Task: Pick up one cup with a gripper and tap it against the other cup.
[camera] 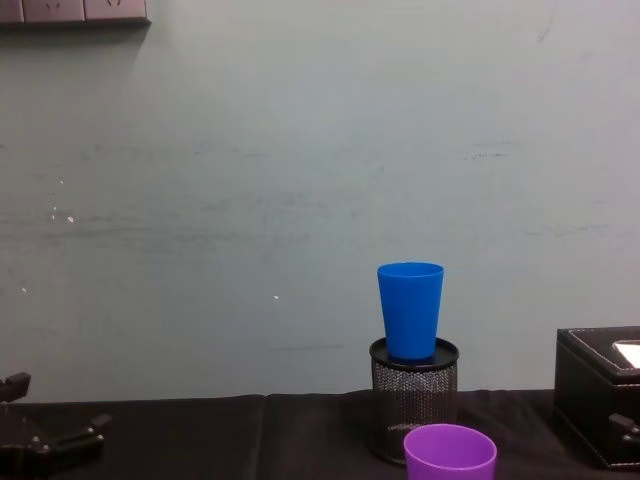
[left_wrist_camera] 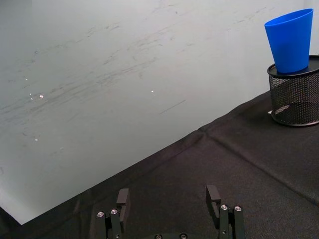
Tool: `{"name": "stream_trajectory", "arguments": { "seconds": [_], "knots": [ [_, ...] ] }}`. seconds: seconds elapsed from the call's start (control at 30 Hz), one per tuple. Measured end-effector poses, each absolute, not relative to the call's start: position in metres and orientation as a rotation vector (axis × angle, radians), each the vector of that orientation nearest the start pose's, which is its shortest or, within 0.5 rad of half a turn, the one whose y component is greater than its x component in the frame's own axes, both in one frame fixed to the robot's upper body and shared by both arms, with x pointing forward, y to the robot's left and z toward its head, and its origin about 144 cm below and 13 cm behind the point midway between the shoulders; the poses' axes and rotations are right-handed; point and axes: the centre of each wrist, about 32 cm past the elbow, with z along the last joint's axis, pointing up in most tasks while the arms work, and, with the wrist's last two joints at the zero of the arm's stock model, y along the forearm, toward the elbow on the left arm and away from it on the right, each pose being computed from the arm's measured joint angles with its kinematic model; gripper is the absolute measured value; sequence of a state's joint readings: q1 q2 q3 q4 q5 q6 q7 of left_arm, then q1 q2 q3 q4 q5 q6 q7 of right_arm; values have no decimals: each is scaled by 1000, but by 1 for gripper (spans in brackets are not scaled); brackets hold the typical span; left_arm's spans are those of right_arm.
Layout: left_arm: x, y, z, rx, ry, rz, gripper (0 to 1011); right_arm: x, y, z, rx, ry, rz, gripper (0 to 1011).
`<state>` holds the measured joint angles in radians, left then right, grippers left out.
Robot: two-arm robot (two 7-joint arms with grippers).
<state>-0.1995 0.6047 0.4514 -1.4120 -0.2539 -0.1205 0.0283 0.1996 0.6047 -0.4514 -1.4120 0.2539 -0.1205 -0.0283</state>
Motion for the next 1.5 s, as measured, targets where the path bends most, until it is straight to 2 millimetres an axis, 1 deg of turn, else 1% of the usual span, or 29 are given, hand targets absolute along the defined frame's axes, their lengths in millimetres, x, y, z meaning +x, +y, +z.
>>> {"name": "stream_trajectory", "arguments": {
  "seconds": [1.03,1.17,1.27,1.5],
  "knots": [
    [489,310,1140,304,-285,1248,1000,488,-309,1139,-302,-281,-1248,1002],
    [489,310,1140,304,-285,1248,1000,482,-302,1130,-269,-228,-1217,1002],
    [489,310,1140,304,-285,1248,1000,469,-290,1118,-196,-164,-1157,1002],
    [489,310,1140,304,-285,1248,1000,450,-269,1103,-103,-55,-1031,1002]
  ]
}}
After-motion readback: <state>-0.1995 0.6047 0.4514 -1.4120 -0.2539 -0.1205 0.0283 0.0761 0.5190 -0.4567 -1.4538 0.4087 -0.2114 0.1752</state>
